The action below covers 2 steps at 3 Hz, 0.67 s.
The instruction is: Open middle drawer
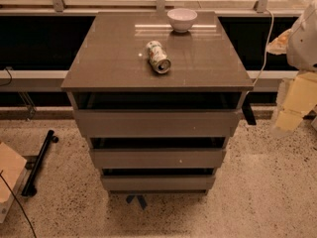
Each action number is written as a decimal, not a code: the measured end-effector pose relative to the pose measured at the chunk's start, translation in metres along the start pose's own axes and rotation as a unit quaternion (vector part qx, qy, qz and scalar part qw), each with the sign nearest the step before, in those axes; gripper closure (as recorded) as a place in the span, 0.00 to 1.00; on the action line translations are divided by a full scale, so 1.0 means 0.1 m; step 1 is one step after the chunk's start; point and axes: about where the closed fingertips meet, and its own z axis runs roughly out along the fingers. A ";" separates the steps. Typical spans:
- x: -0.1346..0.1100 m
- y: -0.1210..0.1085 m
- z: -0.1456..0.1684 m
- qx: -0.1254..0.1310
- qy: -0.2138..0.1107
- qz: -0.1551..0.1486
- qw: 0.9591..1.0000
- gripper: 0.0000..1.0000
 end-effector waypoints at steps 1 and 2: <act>0.00 0.00 0.00 0.000 0.000 0.000 1.000 0.00; -0.01 0.05 0.11 0.002 -0.009 0.000 1.000 0.00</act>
Offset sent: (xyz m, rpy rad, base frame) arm -0.0033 0.0078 -0.0371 0.0411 -0.0034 0.0090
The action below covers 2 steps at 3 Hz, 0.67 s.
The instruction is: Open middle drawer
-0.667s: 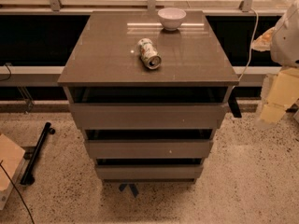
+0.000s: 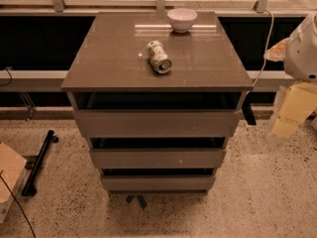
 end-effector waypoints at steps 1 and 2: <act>0.01 0.11 0.25 -0.005 -0.017 0.001 1.000 0.00; 0.01 0.17 0.57 -0.011 -0.036 0.010 0.999 0.00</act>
Offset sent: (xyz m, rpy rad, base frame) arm 0.0079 0.0180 -0.0992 0.1345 0.0142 -0.0033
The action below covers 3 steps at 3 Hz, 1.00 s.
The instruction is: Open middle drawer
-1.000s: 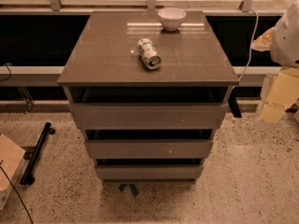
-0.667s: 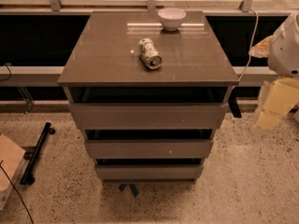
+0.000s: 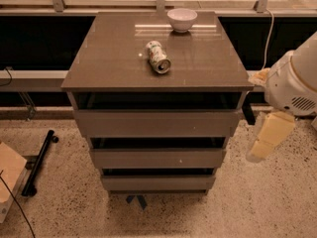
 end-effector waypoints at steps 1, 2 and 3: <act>0.06 0.02 0.37 -0.020 -0.017 0.017 1.000 0.00; 0.07 0.02 0.43 -0.023 -0.019 0.019 0.999 0.00; 0.05 0.02 0.46 -0.016 -0.007 0.035 0.999 0.00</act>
Offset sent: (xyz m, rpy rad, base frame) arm 0.0076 0.0039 -0.0365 0.0492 0.0359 -0.0114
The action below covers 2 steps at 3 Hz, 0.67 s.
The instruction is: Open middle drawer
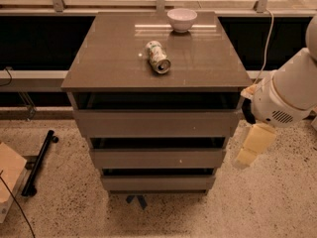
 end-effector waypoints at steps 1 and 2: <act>-0.12 0.06 0.11 0.011 -0.012 -0.003 1.000 0.00; -0.15 0.15 0.40 0.004 -0.053 -0.001 0.999 0.00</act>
Offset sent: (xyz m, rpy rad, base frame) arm 0.0008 0.0457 -0.0723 0.2496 -0.0547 0.0471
